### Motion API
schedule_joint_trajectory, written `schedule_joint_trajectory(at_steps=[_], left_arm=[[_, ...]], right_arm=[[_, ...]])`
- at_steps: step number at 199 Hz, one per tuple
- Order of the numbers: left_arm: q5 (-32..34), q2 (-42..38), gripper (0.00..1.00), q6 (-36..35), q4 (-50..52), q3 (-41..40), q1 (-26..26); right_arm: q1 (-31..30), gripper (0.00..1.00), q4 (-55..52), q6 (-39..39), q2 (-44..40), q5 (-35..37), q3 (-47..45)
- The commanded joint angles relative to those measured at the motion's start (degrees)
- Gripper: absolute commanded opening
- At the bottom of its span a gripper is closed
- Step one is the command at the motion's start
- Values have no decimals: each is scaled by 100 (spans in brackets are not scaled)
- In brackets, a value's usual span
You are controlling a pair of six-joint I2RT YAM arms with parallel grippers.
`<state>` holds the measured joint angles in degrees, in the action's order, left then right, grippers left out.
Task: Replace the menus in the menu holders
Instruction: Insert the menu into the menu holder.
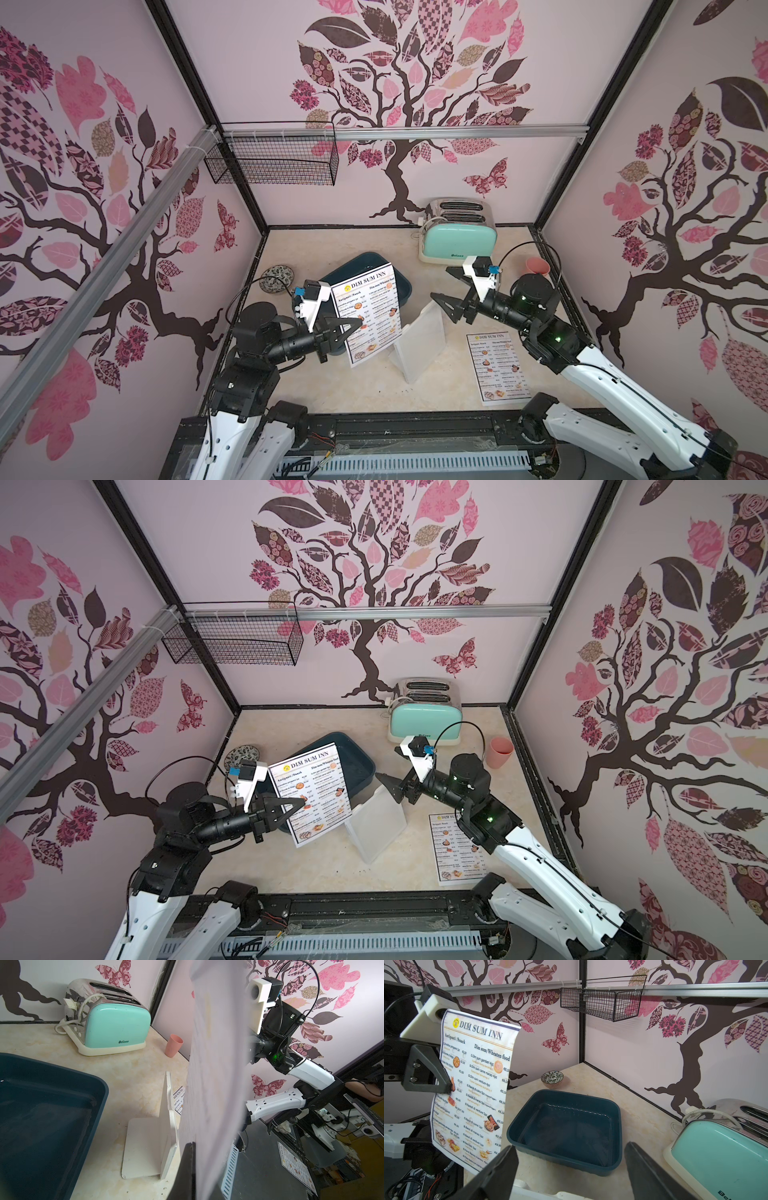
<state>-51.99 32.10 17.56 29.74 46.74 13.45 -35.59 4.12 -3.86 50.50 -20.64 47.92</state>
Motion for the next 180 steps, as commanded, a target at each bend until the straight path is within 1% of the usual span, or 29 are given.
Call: schedule_joint_trajectory(at_steps=[1,55,180], left_arm=[[-22,-63,0,-61,-3,-8,7],[101,-144,0,113,-135,132,5],[6,-142,0,-16,90,-4,4]], right_arm=[[-9,86,63,67,-75,-10,-28],[-15,86,98,52,-66,-53,-28],[-9,86,124,69,-67,-98,-46]])
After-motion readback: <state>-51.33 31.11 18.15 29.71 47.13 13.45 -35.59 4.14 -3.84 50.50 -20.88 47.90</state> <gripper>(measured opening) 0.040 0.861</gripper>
